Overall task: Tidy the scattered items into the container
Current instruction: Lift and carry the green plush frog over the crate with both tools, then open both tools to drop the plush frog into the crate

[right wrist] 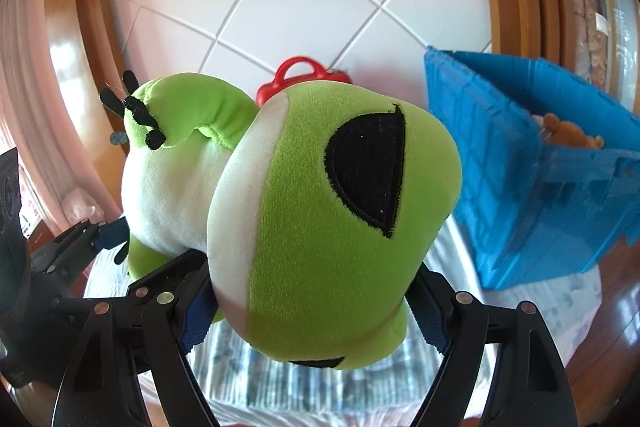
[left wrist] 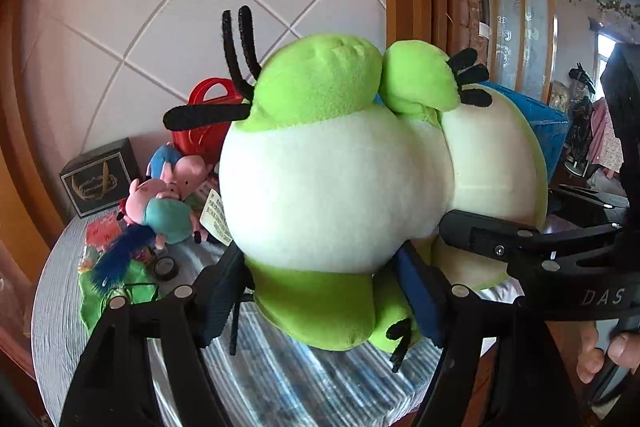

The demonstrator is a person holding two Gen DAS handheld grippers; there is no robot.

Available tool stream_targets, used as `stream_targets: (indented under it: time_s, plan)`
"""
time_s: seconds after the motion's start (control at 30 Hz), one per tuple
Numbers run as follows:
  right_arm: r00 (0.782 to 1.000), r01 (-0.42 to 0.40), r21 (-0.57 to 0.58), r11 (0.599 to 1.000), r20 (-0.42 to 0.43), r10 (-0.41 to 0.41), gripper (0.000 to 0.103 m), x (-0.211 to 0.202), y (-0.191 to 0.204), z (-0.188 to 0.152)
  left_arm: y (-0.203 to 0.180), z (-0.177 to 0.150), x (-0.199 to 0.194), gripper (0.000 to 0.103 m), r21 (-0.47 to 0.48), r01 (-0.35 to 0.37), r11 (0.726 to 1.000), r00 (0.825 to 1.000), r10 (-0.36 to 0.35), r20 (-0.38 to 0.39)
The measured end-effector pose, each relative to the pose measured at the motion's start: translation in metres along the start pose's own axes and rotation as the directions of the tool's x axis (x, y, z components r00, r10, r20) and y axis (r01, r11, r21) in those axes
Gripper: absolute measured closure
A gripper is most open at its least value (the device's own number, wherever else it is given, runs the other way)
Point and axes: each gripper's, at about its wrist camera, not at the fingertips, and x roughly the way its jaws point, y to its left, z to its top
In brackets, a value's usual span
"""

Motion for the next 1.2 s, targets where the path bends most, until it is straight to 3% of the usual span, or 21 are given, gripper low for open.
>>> stream_targets:
  time_s: [0.37,0.57,0.8,1.0,1.2]
  plan:
    - [0.99,0.081,0.022,0.996,0.115,-0.083,0.02,-0.028,-0.082,0.063,-0.062,0.084,0.045,0.029,0.073,0.074,0.995,0.989,-0.083,0.122]
    - [0.972,0.159,0.079,0.984,0.162,-0.17,0.02,-0.046,-0.148,0.103,-0.112,0.146,0.087,0.028,0.131,0.151,0.98,0.978,-0.167,0.125]
    - [0.961,0.22,0.117,0.968,0.147,-0.236,0.02,-0.049,-0.245,0.133,-0.195,0.193,0.15,0.028,0.149,0.196,0.969,0.975,-0.209,0.075]
    - [0.983,0.168,0.138,0.976,0.045,-0.176,0.018,-0.014,-0.335,0.143,-0.253,0.208,0.219,0.028,0.103,0.171,0.98,0.985,-0.166,-0.053]
    - [0.988,0.141,0.138,0.98,-0.087,-0.13,0.014,0.017,-0.398,0.138,-0.286,0.205,0.27,0.028,0.043,0.139,0.989,0.971,-0.128,-0.202]
